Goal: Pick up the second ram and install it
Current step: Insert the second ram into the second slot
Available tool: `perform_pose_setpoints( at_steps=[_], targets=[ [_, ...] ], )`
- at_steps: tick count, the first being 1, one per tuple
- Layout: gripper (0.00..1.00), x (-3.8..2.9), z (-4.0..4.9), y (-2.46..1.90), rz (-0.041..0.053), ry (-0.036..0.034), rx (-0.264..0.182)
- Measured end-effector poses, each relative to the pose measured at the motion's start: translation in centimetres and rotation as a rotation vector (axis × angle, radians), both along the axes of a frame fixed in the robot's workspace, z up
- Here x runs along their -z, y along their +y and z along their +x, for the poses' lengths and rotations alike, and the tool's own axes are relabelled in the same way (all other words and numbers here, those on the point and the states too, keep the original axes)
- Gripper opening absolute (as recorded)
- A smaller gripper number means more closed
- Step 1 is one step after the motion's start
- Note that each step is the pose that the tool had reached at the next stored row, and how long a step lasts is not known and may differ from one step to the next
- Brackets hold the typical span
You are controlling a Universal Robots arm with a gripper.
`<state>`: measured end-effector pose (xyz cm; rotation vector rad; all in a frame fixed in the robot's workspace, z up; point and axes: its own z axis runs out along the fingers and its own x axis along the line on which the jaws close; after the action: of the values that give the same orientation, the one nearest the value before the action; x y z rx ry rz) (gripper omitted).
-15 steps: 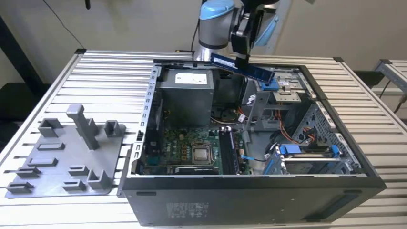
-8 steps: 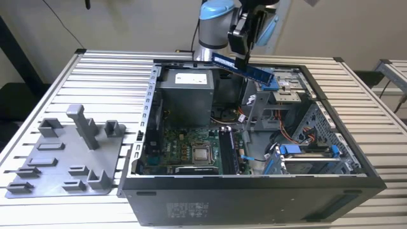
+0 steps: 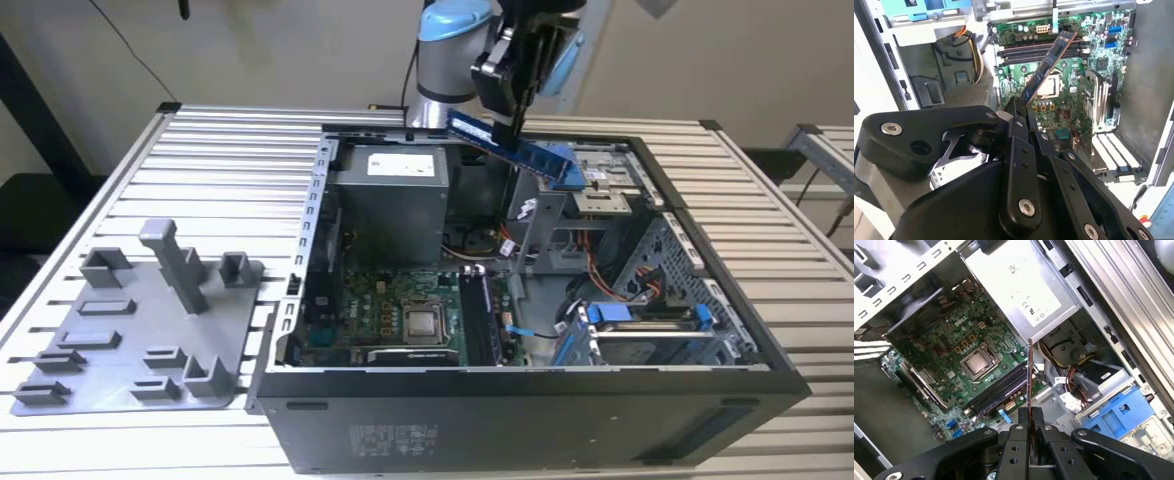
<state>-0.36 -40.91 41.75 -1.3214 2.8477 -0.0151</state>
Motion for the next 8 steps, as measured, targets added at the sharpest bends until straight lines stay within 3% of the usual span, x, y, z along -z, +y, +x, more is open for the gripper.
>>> perform_pose_setpoints(
  at_steps=[8],
  targets=[
    [0.14,0.16,0.00,-0.01,0.0001,0.0000,0.089]
  ],
)
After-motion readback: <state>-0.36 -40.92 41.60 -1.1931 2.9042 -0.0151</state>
